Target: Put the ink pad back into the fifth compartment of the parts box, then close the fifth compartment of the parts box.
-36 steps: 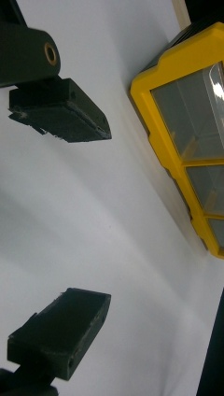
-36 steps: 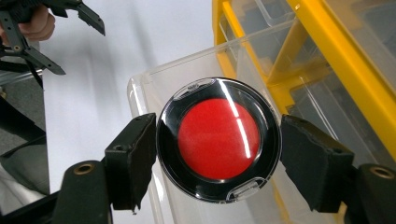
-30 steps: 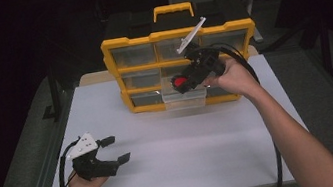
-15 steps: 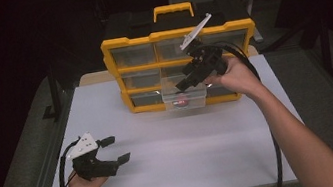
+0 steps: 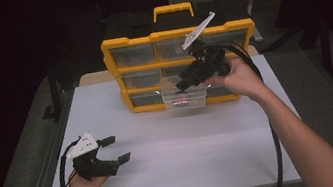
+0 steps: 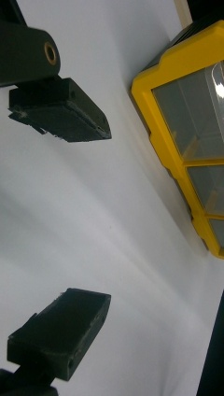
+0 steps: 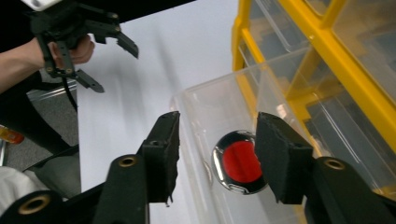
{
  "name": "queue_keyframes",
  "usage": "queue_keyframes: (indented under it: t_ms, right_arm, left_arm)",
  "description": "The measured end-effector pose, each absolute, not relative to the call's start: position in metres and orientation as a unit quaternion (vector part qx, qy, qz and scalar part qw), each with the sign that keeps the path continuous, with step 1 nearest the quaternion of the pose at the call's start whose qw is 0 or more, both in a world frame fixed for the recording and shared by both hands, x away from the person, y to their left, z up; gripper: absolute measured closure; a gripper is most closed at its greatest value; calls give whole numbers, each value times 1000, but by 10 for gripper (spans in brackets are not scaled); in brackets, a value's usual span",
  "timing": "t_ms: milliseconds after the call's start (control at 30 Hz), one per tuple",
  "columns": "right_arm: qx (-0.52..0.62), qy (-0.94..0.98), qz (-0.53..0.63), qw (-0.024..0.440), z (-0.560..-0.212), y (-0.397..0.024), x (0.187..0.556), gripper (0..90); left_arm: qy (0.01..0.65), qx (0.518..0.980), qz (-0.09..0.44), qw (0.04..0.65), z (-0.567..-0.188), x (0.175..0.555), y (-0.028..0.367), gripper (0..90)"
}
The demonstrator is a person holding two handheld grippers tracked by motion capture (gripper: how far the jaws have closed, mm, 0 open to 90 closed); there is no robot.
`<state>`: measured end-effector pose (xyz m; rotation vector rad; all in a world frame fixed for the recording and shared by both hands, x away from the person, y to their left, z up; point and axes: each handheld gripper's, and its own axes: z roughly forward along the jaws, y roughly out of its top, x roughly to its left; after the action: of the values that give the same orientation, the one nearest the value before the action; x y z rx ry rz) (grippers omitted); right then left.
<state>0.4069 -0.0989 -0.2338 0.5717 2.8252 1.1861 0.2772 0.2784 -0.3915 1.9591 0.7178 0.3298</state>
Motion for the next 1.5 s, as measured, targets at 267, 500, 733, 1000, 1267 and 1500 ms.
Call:
queue_keyframes:
  t_ms: [267, 500, 733, 1000, 1267, 1500]
  right_arm:
    - [159, 907, 391, 8, -227, -94, 393, 684]
    - [145, 908, 393, -1, -226, -89, 382, 842]
    - [129, 907, 401, 5, -226, -88, 371, 888]
    - [119, 904, 410, -4, -232, -86, 358, 888]
    - [126, 905, 407, -10, -248, -89, 354, 888]
    - [128, 907, 401, -14, -266, -93, 352, 885]
  left_arm:
    - [294, 808, 136, 492, -391, 278, 278, 175]
    - [294, 806, 136, 495, -391, 278, 277, 176]
    - [293, 808, 136, 493, -391, 279, 277, 176]
    - [294, 806, 137, 495, -391, 279, 278, 175]
    - [292, 808, 136, 494, -390, 278, 279, 176]
    - [294, 807, 134, 495, -391, 279, 278, 176]
